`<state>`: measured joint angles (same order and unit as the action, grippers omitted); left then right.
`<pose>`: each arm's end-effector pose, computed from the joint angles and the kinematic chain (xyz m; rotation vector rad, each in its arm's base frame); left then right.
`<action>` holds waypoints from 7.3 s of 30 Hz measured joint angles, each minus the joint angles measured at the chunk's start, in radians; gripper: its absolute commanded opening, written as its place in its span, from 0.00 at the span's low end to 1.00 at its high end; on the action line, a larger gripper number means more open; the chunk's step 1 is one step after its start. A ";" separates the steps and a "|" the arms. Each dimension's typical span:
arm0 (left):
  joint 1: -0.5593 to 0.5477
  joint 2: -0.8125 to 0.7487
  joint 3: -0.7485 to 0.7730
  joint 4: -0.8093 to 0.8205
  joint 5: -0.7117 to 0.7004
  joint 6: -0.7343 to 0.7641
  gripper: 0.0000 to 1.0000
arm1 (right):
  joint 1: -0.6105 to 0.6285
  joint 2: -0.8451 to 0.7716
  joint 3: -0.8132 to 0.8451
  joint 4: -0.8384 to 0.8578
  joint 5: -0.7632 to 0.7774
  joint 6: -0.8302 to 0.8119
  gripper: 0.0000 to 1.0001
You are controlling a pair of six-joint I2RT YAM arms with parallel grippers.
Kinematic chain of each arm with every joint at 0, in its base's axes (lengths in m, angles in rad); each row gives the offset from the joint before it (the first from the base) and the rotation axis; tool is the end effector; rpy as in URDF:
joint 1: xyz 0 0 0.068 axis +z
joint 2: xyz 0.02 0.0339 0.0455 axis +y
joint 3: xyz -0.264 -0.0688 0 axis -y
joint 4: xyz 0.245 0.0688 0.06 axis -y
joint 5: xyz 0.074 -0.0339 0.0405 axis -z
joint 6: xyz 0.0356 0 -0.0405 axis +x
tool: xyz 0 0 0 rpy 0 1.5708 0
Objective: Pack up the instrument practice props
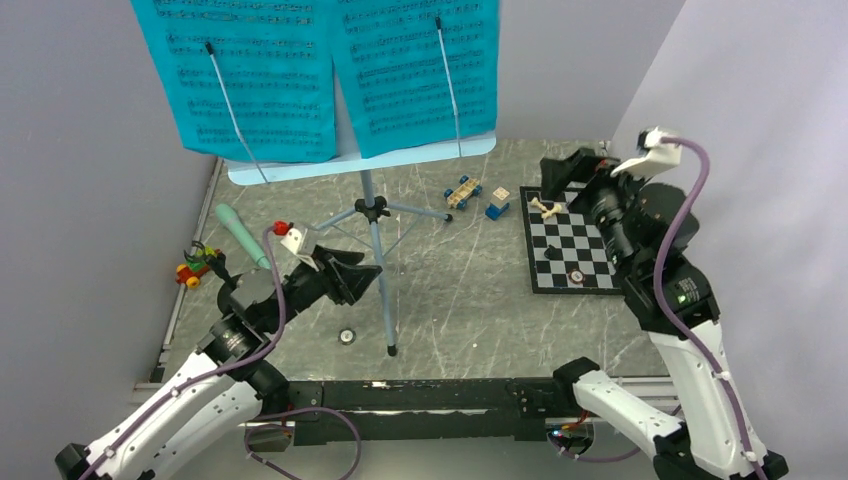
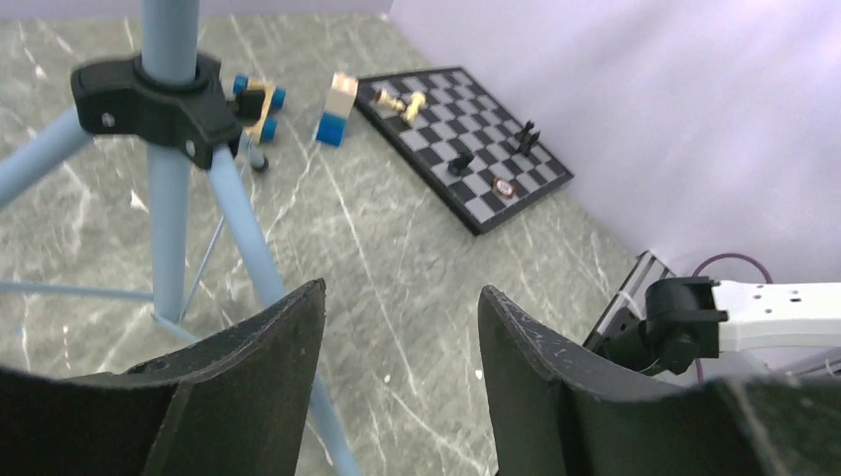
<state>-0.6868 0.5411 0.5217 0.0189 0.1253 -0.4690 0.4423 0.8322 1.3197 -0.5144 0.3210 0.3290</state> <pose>0.1125 -0.0980 0.3047 0.2837 1.6380 -0.9930 0.1299 0.0491 0.4736 0.1599 1.5989 0.3431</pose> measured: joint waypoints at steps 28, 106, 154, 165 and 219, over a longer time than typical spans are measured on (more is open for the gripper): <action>-0.006 0.110 0.347 0.084 0.156 0.029 0.68 | -0.309 0.277 0.050 0.693 -1.003 0.382 0.99; -0.164 0.943 1.263 0.210 -0.085 0.202 0.17 | -0.211 0.362 0.132 0.618 -0.927 0.277 0.18; -0.166 0.908 1.227 0.228 -0.069 0.184 0.00 | -0.224 0.336 0.196 0.532 -0.869 0.248 0.17; -0.166 0.902 1.221 0.231 -0.069 0.186 0.00 | -0.226 0.317 0.196 0.521 -0.843 0.245 0.00; -0.125 0.783 1.006 0.300 -0.058 0.062 0.85 | -0.229 -0.333 -0.056 0.341 -0.369 0.003 0.00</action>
<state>-0.8120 1.3243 1.5280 0.3187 0.0677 -0.4068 0.2131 0.4995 1.2640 -0.1738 -0.0479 0.3325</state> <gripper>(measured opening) 0.727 0.008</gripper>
